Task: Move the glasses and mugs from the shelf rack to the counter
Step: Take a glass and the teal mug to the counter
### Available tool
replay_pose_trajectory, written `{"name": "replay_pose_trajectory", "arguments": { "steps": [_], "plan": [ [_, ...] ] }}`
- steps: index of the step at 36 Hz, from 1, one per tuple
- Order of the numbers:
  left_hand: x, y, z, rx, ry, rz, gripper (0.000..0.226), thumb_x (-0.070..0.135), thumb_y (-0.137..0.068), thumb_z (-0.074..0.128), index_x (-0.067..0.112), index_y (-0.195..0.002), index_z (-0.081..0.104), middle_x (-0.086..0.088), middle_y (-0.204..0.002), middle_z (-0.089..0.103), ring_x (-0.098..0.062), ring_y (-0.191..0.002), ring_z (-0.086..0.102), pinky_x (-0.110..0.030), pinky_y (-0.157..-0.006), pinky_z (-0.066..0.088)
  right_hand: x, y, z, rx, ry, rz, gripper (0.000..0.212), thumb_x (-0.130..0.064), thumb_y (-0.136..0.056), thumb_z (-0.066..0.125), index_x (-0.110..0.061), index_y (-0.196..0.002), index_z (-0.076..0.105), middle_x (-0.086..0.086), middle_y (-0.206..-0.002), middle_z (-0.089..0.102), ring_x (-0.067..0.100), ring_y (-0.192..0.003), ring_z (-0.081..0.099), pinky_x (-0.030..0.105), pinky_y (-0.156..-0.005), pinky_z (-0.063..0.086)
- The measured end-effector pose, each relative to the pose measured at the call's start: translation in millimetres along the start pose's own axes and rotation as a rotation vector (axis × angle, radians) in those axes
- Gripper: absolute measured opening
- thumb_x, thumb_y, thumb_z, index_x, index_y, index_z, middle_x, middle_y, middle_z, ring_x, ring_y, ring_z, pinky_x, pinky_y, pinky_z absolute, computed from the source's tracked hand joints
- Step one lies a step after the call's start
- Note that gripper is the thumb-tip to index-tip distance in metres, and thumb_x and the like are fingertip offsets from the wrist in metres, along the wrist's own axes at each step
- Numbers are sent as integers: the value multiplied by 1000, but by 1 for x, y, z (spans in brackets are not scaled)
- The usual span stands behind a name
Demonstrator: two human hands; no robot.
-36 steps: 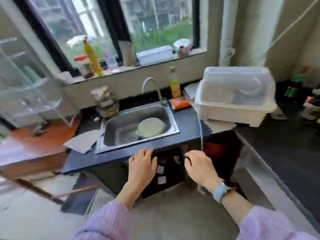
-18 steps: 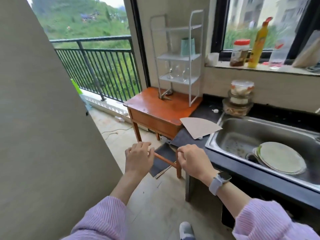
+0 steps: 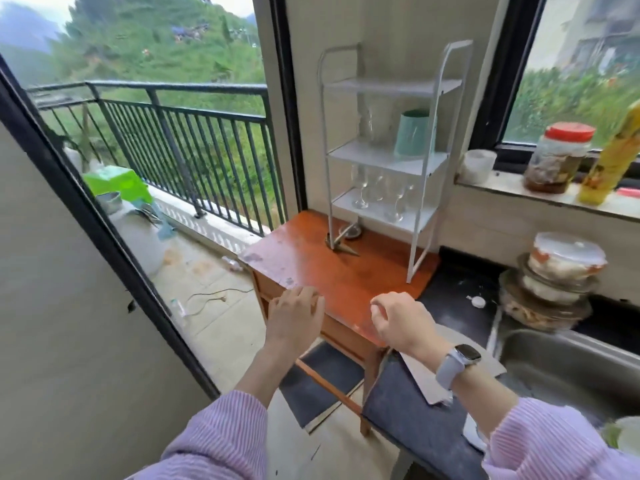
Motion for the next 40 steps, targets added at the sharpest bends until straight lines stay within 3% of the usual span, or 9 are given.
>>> {"name": "replay_pose_trajectory", "arguments": {
  "steps": [6, 11, 15, 20, 26, 32, 35, 37, 40],
  "plan": [
    [-2, -100, 9, 5, 68, 112, 30, 29, -94, 43, 14, -113, 60, -5, -114, 64, -23, -104, 57, -40, -93, 42, 8, -79, -14, 78, -44, 39, 32, -26, -93, 39, -12, -111, 61, 9, -112, 65, 28, -105, 58, 43, -93, 47],
    [7, -200, 11, 77, 171, 255, 25, 24, -93, 46, 11, -107, 62, -8, -105, 66, -26, -97, 59, -41, -84, 49, 16, -153, -33, 221, -138, 111, 32, -21, -93, 43, -10, -119, 58, 7, -119, 62, 21, -112, 56, 23, -95, 38],
    [22, -277, 11, 92, 250, 347, 24, 23, -93, 47, 11, -105, 63, -9, -105, 65, -27, -95, 61, -40, -80, 50, 18, -207, -53, 342, -192, 195, 31, -18, -93, 44, -10, -121, 55, 10, -123, 59, 26, -111, 57, 30, -93, 42],
    [41, -362, 9, 89, 354, 457, 25, 21, -93, 46, 11, -111, 61, -9, -112, 64, -28, -100, 59, -31, -80, 43, 16, -264, -80, 552, -236, 224, 39, -7, -90, 47, -6, -129, 44, 14, -128, 49, 26, -119, 47, 19, -95, 33],
    [64, -442, 19, 21, 581, 373, 38, 25, -92, 49, 13, -128, 48, -13, -130, 51, -29, -116, 52, -40, -93, 45, 26, -315, -100, 804, -194, 386, 58, -17, -90, 51, -7, -141, 24, 18, -142, 32, 29, -132, 29, 33, -109, 25],
    [81, -490, 42, -37, 651, 264, 64, 26, -91, 53, 6, -143, 23, -22, -142, 34, -37, -131, 32, -42, -108, 28, 48, -346, -109, 896, -169, 524, 63, -13, -90, 51, 1, -142, 18, 22, -144, 28, 34, -134, 29, 40, -110, 29],
    [87, -503, 50, -107, 748, 248, 63, 25, -90, 54, 1, -141, 25, -23, -140, 40, -35, -129, 38, -43, -108, 32, 59, -354, -113, 968, -325, 577, 51, -4, -90, 45, 2, -138, 29, 23, -134, 41, 31, -121, 42, 27, -99, 34],
    [88, -506, 52, -171, 864, 204, 60, 25, -91, 55, 3, -140, 29, -20, -135, 47, -31, -125, 45, -43, -105, 38, 68, -357, -114, 1026, -443, 612, 44, -1, -89, 43, 3, -133, 36, 22, -120, 52, 31, -110, 50, 14, -79, 34],
    [87, -506, 55, -173, 903, 202, 42, 24, -91, 53, -2, -123, 46, -20, -107, 57, -35, -103, 55, -35, -83, 45, 78, -360, -113, 1072, -578, 658, 37, -4, -89, 43, -1, -125, 39, 13, -98, 53, 27, -92, 54, 14, -59, 30]
  ]
}}
Point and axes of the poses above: each hand's wrist, its own y-axis away from the middle knuckle, its own z-axis out of the palm, x = y × z, the point moved 4 cm from there along -y, towards the middle knuckle
